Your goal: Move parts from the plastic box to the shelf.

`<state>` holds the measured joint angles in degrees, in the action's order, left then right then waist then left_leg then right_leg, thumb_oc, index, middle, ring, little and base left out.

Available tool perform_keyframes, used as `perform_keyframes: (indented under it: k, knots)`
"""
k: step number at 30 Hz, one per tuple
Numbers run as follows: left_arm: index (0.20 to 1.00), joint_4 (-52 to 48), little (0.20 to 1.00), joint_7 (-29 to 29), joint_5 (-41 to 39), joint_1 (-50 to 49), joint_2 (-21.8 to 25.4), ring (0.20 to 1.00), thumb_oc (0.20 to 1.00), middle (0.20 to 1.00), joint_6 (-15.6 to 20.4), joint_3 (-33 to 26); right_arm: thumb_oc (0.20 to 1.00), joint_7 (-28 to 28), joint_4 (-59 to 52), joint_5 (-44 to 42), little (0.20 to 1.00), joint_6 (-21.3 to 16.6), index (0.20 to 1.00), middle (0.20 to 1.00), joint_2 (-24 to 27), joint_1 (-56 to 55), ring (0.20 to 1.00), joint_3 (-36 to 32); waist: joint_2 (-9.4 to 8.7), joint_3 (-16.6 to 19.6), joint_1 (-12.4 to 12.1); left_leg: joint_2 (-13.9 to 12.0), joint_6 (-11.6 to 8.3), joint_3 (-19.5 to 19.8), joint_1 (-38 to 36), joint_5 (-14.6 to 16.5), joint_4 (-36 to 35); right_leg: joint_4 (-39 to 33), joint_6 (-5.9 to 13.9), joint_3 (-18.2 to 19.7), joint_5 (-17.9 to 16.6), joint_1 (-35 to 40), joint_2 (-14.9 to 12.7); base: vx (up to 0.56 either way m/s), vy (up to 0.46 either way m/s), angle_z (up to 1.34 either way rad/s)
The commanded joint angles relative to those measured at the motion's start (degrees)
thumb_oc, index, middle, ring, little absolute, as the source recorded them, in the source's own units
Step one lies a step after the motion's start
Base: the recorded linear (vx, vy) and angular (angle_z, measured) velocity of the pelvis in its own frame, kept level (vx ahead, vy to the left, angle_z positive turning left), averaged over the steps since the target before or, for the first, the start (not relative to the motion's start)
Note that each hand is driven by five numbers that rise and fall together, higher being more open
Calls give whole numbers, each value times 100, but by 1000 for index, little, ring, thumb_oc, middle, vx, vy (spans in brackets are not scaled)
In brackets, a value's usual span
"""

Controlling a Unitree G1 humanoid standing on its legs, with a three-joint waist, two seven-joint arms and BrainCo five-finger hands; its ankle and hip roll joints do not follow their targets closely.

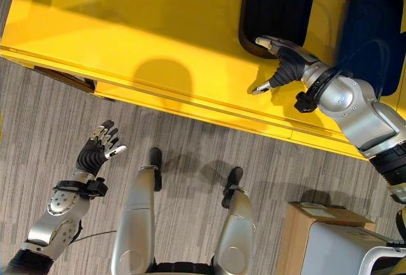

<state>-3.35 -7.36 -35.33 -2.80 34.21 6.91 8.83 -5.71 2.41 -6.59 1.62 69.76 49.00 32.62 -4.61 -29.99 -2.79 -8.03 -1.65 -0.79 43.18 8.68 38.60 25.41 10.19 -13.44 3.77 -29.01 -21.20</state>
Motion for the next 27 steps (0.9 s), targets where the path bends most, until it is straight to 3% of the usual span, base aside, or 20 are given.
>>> perform_keyframes:
  k: [1, 27]
  knots:
    - [1000, -499, 1000, 88, 73, -135, -66, 1000, 1000, 1000, 211, -196, 1000, 20, -217, -156, 1000, -157, 1000, 1000, 220, -46, 1000, -419, -25, 123, -61, -187, -210, 132, 31, -168, -226, 576, -41, 50, 181, 218, -64, 0, 0, 0]
    - [1000, -528, 1000, 104, 130, -112, -50, 1000, 1000, 1000, 208, -212, 1000, -61, -568, -354, 1000, -218, 1000, 1000, 210, -198, 1000, -536, -59, 120, -66, -189, -210, 121, 11, -178, -260, 544, -30, 33, 161, 257, -45, 0, 0, 0]
